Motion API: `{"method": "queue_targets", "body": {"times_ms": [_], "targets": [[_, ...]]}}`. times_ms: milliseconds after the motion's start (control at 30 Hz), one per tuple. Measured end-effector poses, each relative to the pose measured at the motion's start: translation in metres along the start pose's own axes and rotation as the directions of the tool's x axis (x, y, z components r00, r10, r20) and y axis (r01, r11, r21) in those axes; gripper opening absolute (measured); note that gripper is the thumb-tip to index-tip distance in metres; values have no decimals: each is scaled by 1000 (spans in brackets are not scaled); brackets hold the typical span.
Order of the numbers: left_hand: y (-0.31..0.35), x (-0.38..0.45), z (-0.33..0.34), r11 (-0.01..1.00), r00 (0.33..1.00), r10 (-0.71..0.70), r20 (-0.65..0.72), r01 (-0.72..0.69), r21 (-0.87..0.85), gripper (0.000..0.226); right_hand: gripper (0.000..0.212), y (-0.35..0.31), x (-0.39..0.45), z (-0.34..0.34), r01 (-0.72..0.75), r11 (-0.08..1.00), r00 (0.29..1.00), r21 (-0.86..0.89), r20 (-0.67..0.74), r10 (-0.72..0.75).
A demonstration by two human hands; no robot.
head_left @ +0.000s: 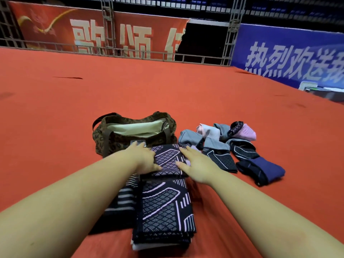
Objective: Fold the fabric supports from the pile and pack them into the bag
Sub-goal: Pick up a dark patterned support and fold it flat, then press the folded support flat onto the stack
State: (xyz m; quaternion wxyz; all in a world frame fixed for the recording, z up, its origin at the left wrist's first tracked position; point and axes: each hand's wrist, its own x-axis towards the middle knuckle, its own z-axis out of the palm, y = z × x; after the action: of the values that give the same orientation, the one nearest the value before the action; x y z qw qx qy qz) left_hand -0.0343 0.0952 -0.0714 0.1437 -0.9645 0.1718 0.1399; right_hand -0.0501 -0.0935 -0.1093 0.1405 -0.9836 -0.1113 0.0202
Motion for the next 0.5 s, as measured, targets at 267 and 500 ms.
{"method": "queue_targets", "body": {"times_ms": [267, 500], "targets": [[132, 29, -43, 924, 915, 232, -331, -314, -218, 27, 63, 100, -53, -9, -235, 971, 970, -33, -78, 232], [227, 75, -6, 858, 955, 245, -166, -293, -422, 50, 63, 182, -79, -1, -442, 897, 886, -10, -165, 434]]}}
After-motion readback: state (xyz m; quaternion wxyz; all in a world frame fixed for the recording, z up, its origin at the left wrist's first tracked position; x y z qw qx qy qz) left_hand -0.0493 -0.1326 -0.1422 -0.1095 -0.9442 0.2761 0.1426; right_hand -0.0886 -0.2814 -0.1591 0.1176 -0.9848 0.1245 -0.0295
